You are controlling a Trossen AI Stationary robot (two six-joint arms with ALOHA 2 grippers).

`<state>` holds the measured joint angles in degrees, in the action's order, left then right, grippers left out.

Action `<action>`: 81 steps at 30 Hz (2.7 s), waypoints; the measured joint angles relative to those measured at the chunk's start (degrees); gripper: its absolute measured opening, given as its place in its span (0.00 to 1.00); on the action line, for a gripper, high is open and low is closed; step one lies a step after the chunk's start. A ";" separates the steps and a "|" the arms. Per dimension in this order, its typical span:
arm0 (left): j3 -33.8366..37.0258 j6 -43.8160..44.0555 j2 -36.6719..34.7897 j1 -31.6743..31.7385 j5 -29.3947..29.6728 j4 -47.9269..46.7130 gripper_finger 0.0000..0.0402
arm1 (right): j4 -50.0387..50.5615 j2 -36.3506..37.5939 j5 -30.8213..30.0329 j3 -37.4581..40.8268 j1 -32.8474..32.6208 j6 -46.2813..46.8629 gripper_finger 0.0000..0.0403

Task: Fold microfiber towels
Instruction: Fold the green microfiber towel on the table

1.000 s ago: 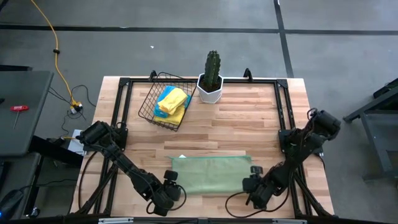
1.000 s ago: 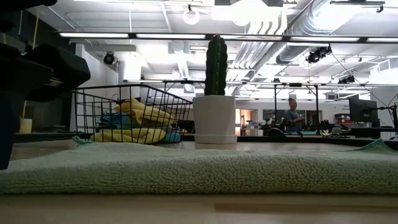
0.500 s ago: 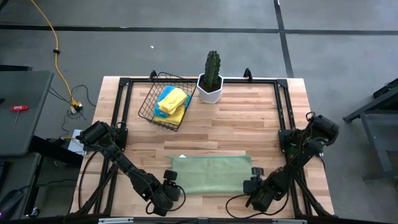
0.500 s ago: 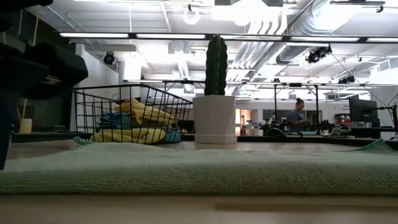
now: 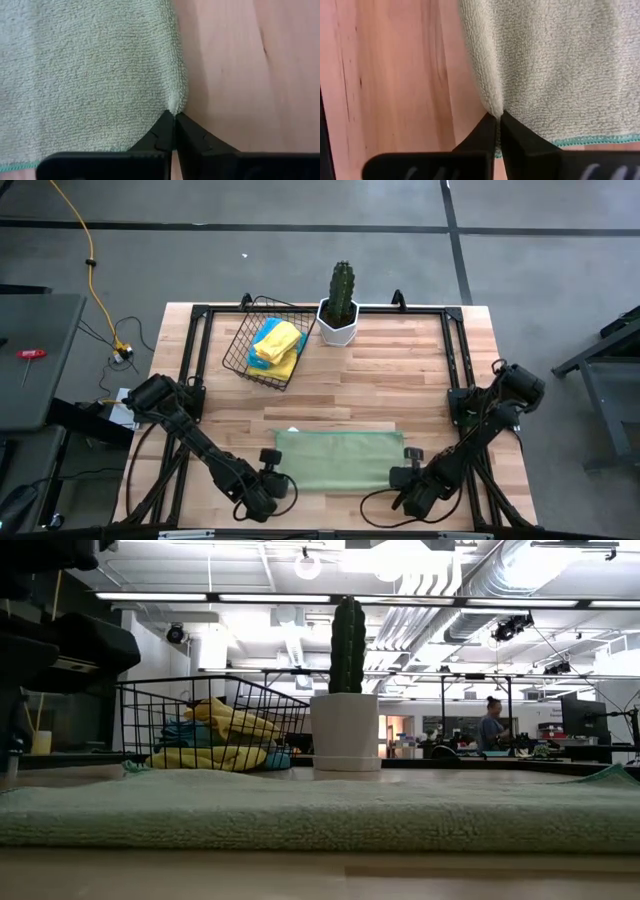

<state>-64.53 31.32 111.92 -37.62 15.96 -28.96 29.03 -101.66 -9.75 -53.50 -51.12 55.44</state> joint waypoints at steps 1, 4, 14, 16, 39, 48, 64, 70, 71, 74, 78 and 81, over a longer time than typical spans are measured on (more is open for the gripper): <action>0.00 0.04 -0.24 -0.07 -0.62 -0.11 0.01 | -0.12 0.48 0.20 -0.02 0.17 -0.04 0.01; 0.24 1.25 -1.44 -0.52 -2.61 -1.41 0.00 | -1.74 2.02 -0.13 0.11 0.33 -0.32 0.01; 0.57 6.63 -10.35 -1.51 -6.11 -8.57 0.00 | -11.29 5.70 2.13 0.03 1.76 -2.93 0.00; 0.56 6.65 -11.66 -1.27 -6.00 -9.07 0.00 | -12.18 5.80 3.47 -0.08 2.06 -3.36 0.00; 7.30 14.42 -13.31 11.04 8.14 -16.92 0.00 | 5.34 11.97 -9.70 0.01 5.34 3.06 0.00; 9.46 15.16 -13.31 12.12 8.42 -13.00 0.00 | 6.62 11.97 -8.29 0.01 6.98 6.52 0.00; 9.46 15.13 -13.32 12.12 11.72 -13.00 0.04 | 12.09 11.97 -10.35 0.01 9.47 15.10 0.00; 9.46 15.17 -13.31 12.10 11.70 -13.84 0.10 | 12.09 11.97 -10.46 0.01 10.23 15.10 0.00; 9.46 15.14 -13.31 12.10 11.70 -13.97 0.11 | 12.07 11.97 -10.65 0.01 10.30 15.11 0.01; 9.46 15.04 -13.31 12.10 11.68 -14.94 0.16 | 12.05 11.97 -10.85 0.01 10.63 15.11 0.06; 9.46 15.00 -13.31 12.10 11.65 -16.84 0.25 | 12.07 11.97 -10.94 0.01 10.68 14.77 0.19; 9.46 14.00 -13.33 12.10 11.68 -18.92 0.32 | 12.57 12.01 -10.96 0.01 10.75 12.48 0.31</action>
<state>-55.07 45.32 98.59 -25.52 27.64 -47.88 41.60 -89.65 -20.71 -53.49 -40.38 67.92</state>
